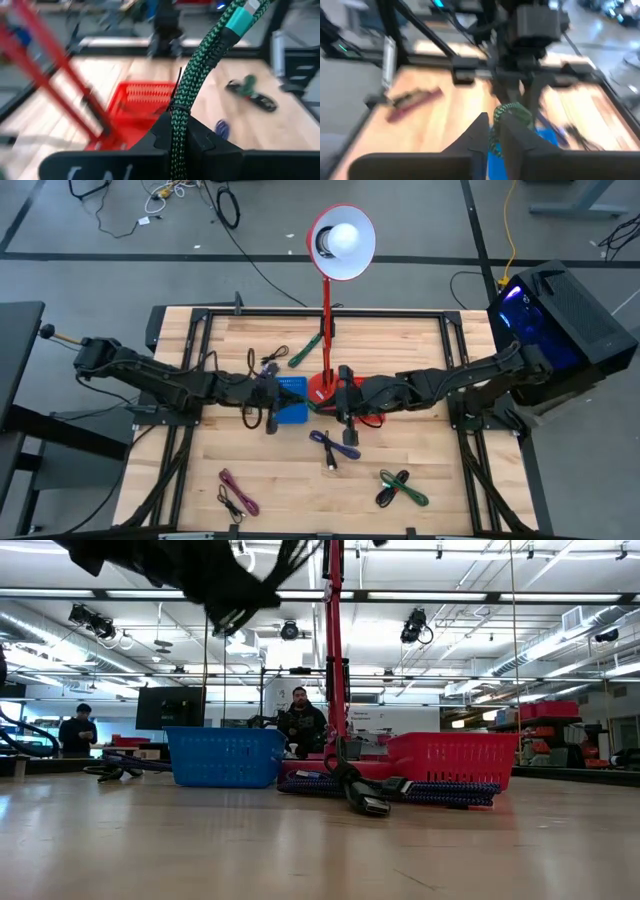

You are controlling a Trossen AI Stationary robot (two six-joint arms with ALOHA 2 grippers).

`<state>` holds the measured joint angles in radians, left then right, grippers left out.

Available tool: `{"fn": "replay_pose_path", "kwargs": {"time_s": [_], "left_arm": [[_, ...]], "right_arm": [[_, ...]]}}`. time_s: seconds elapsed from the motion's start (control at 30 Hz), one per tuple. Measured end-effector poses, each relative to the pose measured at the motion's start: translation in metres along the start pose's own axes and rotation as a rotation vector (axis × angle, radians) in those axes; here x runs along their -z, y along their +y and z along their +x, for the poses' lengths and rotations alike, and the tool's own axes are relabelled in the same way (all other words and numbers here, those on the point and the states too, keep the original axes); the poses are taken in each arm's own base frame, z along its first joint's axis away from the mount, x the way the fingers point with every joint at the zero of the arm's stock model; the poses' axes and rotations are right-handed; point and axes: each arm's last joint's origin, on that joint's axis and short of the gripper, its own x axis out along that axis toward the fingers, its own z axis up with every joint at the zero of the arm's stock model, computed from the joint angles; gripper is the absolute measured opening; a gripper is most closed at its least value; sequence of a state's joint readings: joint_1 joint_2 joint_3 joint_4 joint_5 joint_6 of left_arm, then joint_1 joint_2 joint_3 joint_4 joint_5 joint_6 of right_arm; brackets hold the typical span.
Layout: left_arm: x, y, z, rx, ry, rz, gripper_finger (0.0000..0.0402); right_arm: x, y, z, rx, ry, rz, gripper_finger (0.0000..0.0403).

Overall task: Pick & Place USB Port
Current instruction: Put the green charger cable into the blue bin

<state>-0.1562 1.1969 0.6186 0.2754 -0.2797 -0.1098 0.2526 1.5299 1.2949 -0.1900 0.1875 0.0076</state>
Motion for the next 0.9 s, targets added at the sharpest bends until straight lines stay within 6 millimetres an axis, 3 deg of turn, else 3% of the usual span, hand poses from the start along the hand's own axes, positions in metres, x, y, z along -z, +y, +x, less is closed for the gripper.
{"fn": "replay_pose_path", "kwargs": {"time_s": [0.3, 0.6, 0.9], "left_arm": [[0.03, 0.014, -0.019, -0.342, 0.176, -0.279, 0.0019], [0.043, -0.001, -0.024, -0.36, 0.043, -0.628, 0.0019], [0.056, -0.005, -0.012, -0.45, 0.002, -0.799, 0.0019]], "right_arm": [[0.012, -0.009, -0.022, 0.099, 0.185, 0.008, 0.0097], [0.029, -0.02, -0.038, 0.419, 0.331, 0.025, 0.0094], [0.075, -0.011, -0.027, 0.458, 0.4, 0.045, 0.0086]]}}
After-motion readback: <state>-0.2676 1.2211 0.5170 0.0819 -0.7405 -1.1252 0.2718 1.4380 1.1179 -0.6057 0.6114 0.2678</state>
